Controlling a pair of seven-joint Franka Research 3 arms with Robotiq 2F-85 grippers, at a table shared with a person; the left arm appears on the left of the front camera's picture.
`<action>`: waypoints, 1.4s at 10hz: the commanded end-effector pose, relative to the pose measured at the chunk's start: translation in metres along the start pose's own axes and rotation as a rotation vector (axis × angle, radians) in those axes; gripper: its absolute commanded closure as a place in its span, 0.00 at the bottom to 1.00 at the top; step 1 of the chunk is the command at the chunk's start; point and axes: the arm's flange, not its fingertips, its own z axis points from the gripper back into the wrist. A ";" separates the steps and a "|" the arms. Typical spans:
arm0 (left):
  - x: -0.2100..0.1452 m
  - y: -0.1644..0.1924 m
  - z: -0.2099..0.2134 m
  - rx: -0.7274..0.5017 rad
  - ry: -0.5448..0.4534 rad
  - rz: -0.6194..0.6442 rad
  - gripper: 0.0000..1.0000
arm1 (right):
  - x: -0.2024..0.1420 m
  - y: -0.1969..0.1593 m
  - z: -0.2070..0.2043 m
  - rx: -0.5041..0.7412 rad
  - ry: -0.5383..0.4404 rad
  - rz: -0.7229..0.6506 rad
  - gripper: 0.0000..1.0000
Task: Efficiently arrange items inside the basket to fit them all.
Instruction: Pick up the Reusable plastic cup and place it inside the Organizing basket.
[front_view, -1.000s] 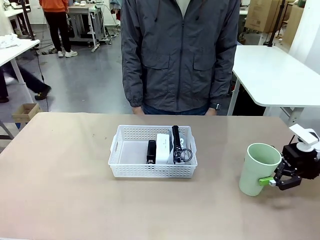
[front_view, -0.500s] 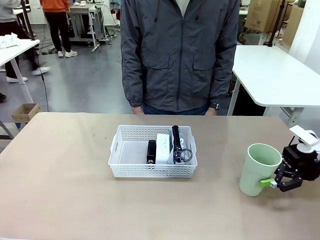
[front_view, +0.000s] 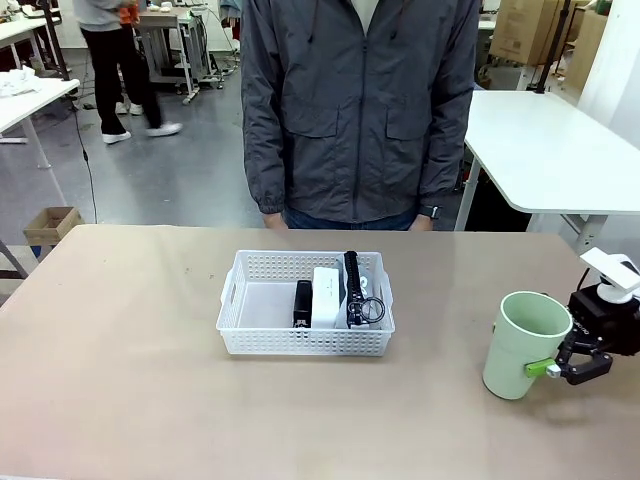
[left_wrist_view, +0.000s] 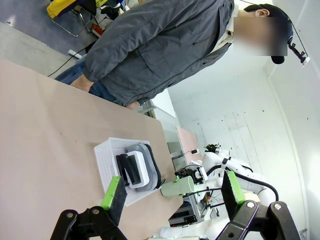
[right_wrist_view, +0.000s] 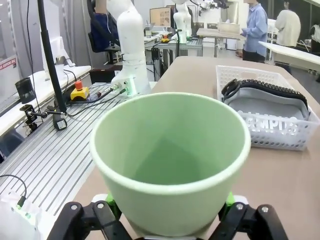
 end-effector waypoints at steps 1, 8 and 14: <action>-0.002 -0.003 0.001 0.003 0.002 -0.001 0.00 | -0.015 0.011 0.000 0.019 -0.089 0.033 0.21; -0.002 -0.003 0.001 0.003 0.002 -0.001 0.00 | 0.131 0.041 -0.028 -0.154 0.037 -0.177 0.21; -0.002 -0.003 0.001 0.003 0.002 -0.001 0.00 | 0.132 0.004 0.005 -0.160 0.031 -0.148 0.21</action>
